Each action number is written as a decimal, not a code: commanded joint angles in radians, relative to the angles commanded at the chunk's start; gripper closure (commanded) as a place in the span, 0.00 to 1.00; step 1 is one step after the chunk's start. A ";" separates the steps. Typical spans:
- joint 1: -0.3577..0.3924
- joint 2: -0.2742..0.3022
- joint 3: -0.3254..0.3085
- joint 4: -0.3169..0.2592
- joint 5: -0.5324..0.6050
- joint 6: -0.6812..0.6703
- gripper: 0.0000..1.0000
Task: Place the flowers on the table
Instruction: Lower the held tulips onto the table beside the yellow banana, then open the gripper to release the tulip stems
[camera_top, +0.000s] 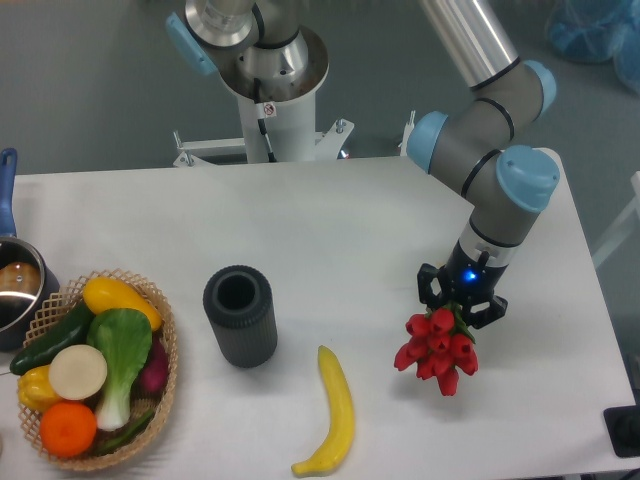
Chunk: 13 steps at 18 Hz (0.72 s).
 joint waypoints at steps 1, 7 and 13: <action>0.000 -0.003 0.000 -0.002 0.000 0.000 0.53; -0.002 -0.020 0.000 0.000 0.000 0.003 0.43; -0.002 -0.021 0.002 0.002 0.000 0.006 0.27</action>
